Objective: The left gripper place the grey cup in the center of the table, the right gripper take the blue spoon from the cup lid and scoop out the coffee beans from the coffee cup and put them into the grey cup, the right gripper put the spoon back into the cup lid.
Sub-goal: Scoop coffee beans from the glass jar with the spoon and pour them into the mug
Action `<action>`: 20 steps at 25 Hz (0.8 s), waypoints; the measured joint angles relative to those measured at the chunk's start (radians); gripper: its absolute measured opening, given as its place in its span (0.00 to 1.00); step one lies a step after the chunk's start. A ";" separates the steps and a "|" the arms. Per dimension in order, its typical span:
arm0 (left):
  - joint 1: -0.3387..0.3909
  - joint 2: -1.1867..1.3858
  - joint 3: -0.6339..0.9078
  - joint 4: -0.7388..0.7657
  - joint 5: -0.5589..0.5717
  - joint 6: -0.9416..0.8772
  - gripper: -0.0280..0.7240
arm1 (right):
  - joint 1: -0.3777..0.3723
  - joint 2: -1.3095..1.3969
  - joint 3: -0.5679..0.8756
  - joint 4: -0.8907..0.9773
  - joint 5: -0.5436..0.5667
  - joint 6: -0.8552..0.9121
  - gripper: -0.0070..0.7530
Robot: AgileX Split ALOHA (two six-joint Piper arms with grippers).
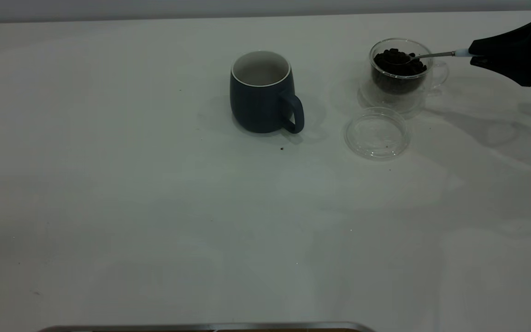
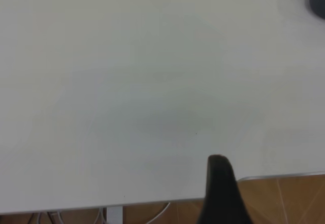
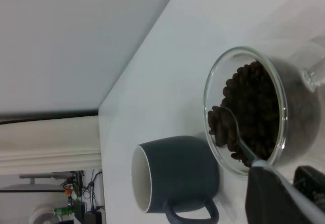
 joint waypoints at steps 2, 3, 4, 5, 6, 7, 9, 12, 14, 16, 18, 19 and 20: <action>0.000 0.000 0.000 0.000 0.000 0.000 0.79 | -0.002 0.000 0.000 0.000 0.003 0.001 0.14; 0.000 0.000 0.000 0.000 0.000 0.000 0.79 | -0.003 0.000 0.000 0.000 0.003 0.001 0.14; 0.000 0.000 0.000 0.000 0.000 0.000 0.79 | -0.004 0.000 0.000 0.000 0.003 0.001 0.14; 0.000 0.000 0.000 0.000 0.000 0.000 0.79 | -0.007 0.000 0.000 0.000 0.003 0.001 0.14; 0.000 0.000 0.000 0.000 0.000 0.000 0.79 | -0.008 0.000 0.000 0.000 0.004 0.001 0.14; 0.000 0.000 0.000 0.000 0.000 0.000 0.79 | -0.010 0.000 0.000 0.000 0.007 0.001 0.14; 0.000 0.000 0.000 0.000 0.000 0.000 0.79 | -0.010 0.000 0.000 0.000 0.011 0.001 0.14; 0.000 0.000 0.000 0.000 0.000 0.000 0.79 | -0.010 0.000 -0.001 0.000 0.022 0.001 0.14; 0.000 0.000 0.000 0.000 0.000 0.000 0.79 | -0.010 0.000 -0.001 0.000 0.031 0.001 0.14; 0.000 0.000 0.000 0.000 0.000 0.000 0.79 | -0.010 0.000 -0.001 0.000 0.043 0.001 0.14; 0.000 0.000 0.000 0.000 0.000 0.000 0.79 | -0.010 0.000 -0.001 0.000 0.049 0.001 0.14; 0.000 0.000 0.000 0.000 0.000 0.000 0.79 | -0.010 0.000 -0.001 0.000 0.050 0.001 0.14; 0.000 0.000 0.000 0.000 0.000 0.000 0.79 | -0.010 0.000 -0.001 0.000 0.050 0.001 0.14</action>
